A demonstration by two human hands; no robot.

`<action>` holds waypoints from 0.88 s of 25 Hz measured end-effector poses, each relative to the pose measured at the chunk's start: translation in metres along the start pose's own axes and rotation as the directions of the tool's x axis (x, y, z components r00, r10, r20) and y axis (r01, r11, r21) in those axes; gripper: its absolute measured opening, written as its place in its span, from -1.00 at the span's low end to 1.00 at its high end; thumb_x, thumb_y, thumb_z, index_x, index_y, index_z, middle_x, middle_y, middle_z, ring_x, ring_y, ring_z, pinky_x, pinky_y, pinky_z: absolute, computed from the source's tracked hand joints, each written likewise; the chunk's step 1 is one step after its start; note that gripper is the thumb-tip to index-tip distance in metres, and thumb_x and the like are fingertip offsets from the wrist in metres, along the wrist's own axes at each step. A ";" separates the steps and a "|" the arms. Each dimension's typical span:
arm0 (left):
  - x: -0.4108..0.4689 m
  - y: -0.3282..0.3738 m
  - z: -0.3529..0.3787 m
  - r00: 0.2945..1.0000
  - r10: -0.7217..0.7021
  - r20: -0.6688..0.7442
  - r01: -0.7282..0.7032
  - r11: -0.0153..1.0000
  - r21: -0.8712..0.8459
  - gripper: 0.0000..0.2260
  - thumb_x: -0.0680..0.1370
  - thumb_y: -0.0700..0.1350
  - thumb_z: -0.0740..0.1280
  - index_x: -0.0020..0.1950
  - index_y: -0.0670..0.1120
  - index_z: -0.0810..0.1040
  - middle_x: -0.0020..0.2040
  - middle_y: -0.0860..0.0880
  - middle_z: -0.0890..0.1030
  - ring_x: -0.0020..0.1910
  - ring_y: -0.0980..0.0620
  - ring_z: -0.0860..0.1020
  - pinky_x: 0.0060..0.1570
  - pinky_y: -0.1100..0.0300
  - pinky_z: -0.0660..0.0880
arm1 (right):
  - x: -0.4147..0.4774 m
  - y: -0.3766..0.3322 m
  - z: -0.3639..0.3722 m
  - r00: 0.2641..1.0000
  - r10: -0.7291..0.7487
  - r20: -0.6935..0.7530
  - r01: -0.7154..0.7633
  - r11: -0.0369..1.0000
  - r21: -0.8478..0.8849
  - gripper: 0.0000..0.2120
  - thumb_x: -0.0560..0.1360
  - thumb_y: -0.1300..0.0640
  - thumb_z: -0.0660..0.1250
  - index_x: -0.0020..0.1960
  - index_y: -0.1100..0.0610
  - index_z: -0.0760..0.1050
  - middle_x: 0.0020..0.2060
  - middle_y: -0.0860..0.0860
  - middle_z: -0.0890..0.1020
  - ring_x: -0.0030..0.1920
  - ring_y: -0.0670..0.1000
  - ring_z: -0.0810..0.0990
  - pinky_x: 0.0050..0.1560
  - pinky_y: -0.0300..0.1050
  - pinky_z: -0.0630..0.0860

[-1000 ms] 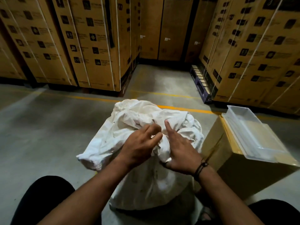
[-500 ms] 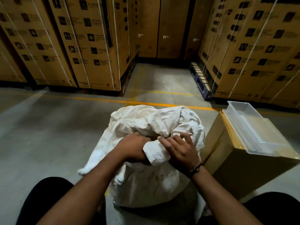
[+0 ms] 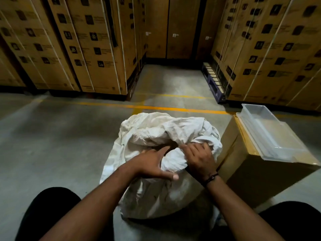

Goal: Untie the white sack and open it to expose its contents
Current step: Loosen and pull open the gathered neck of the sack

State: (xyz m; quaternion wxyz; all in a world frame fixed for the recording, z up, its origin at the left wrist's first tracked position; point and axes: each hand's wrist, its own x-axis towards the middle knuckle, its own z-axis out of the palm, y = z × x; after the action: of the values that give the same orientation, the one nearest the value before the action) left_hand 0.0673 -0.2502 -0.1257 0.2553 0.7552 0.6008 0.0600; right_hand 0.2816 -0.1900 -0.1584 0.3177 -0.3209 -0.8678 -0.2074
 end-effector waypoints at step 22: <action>0.007 -0.016 0.005 0.985 -0.004 0.174 0.002 1.000 0.015 -0.44 0.26 0.30 0.56 0.16 0.08 0.60 0.04 0.10 0.69 0.00 0.07 0.63 0.11 0.09 0.56 | 0.005 -0.046 -0.027 0.957 -0.120 0.265 0.108 0.992 0.057 -0.58 0.48 0.18 0.17 0.34 0.09 0.39 -0.07 -0.01 0.59 0.02 0.09 0.59 0.07 0.06 0.28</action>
State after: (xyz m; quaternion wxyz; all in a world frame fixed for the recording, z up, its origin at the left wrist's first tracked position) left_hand 0.0574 -0.2430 -0.1386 0.3014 0.7585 0.5778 -0.0109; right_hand 0.2582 -0.2351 -0.1428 0.1917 -0.2887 -0.9240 -0.1619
